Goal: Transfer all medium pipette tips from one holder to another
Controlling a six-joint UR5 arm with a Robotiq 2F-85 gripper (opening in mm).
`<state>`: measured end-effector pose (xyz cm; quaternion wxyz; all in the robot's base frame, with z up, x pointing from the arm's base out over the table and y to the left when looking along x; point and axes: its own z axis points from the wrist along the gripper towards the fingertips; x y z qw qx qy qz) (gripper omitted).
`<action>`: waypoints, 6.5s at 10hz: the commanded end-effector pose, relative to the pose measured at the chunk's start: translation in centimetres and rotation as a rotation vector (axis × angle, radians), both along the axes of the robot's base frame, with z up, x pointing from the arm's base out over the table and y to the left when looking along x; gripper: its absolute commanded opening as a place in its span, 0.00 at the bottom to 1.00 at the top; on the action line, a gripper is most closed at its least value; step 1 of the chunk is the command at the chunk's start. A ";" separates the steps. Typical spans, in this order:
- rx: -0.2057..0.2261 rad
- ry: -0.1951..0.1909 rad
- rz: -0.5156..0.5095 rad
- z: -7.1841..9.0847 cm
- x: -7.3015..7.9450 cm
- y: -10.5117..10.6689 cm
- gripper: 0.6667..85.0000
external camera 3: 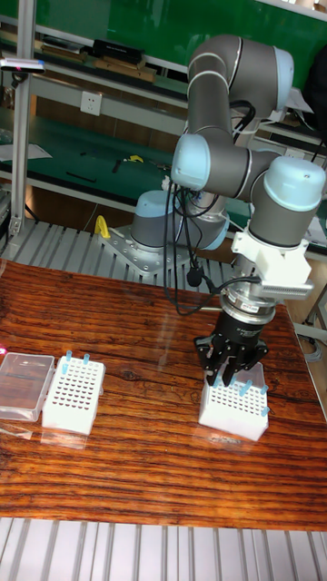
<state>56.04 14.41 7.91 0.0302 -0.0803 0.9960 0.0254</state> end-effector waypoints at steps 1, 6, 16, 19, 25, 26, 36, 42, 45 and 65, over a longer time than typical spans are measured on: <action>0.021 -0.006 -0.036 -0.4 -0.3 0.2 0.37; 0.023 -0.017 -0.055 -0.9 0.0 0.7 0.37; -0.015 -0.022 -0.084 -1.6 -0.9 0.7 0.32; -0.010 -0.022 -0.087 -1.6 -0.9 0.8 0.29; -0.010 -0.021 -0.091 -1.5 -0.9 0.9 0.20; -0.008 -0.021 -0.093 -1.4 -0.9 1.0 0.19; -0.010 -0.006 -0.083 1.4 0.3 0.9 0.13; 0.007 0.011 -0.069 4.6 1.4 0.2 0.10; -0.013 0.024 -0.042 7.0 2.1 -0.9 0.09; -0.069 -0.027 0.143 7.2 5.8 -17.3 0.01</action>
